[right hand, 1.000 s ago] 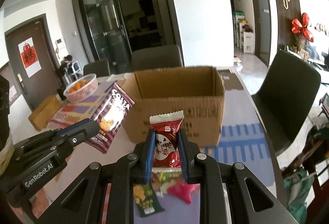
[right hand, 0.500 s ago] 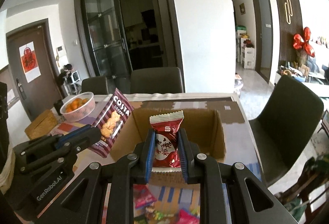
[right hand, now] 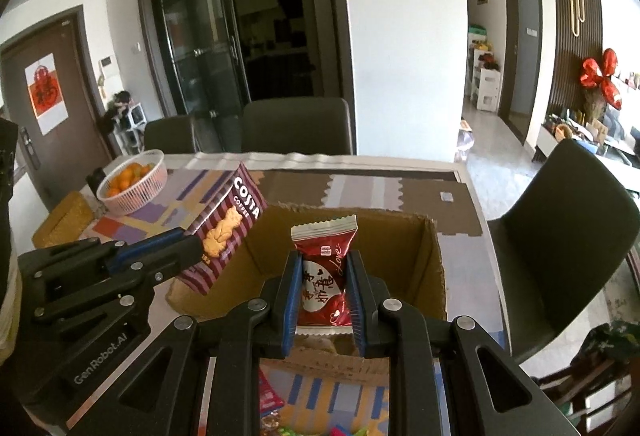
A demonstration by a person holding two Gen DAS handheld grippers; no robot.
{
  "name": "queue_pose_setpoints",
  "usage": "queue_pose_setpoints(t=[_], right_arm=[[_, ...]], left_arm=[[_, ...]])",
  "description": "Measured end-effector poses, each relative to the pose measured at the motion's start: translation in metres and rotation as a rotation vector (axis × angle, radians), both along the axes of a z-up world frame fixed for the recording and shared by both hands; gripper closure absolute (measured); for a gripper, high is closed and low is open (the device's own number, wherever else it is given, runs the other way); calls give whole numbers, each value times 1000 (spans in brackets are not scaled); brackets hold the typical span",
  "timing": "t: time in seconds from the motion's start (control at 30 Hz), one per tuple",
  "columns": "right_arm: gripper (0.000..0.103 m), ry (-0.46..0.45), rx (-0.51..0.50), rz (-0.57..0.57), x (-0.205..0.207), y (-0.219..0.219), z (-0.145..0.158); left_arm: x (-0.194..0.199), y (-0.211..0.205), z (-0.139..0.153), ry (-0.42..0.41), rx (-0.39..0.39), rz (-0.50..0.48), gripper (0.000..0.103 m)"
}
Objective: Organize snacks
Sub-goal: 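Lift both snacks over the box and open both tools to drop them, then withdraw both tools from the box back toward the remaining snacks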
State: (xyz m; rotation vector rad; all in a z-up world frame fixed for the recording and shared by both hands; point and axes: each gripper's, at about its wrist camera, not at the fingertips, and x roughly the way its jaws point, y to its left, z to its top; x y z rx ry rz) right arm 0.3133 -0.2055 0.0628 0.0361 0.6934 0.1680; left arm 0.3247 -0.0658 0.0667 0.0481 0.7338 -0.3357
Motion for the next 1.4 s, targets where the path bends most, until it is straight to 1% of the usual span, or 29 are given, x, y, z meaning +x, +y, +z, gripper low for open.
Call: queue_pose_setpoints(t=[0.03, 0.07, 0.1, 0.17, 0.23, 0.3, 0.37, 0.53, 0.6, 0.73, 0.8, 0.9, 1.07, 1.4], right_arm=[[79, 6, 4, -5, 2, -1, -2], [73, 11, 8, -11, 3, -3, -4], [60, 16, 10, -16, 4, -3, -5], [51, 12, 11, -33, 0, -6, -7], [50, -1, -11, -41, -7, -7, -8], [43, -7, -19, -43, -13, -8, -8], [38, -23, -14, -46, -25, -10, -7], [36, -54, -22, -60, -52, -14, -5], [33, -64, -21, -60, -61, -15, -5], [33, -77, -26, -64, -84, -19, -7], [33, -78, -26, -68, -93, -21, -9], [33, -78, -21, -74, -106, -22, -14], [33, -62, -10, -87, -126, -24, -27], [33, 10, -51, -103, -152, -28, -64]], left_arm=[[0, 1, -1, 2, 2, 5, 91], [-1, 1, -2, 3, 7, 14, 82], [-3, 2, -3, 1, 13, 22, 71], [-10, 4, -2, -10, 17, 33, 61], [-18, 7, -1, -16, 32, 47, 57], [-26, 10, 0, -16, 34, 52, 45], [-38, 12, 2, -29, 44, 65, 40], [-69, 18, 5, -74, 60, 80, 32], [-79, 18, 6, -88, 62, 79, 25], [-102, 17, 4, -112, 66, 80, 19], [-110, 18, 1, -108, 64, 83, 18], [-120, 19, -7, -77, 46, 73, 18], [-136, 18, -27, -24, 46, 84, 18], [-157, 15, -85, 139, 51, 80, 18]])
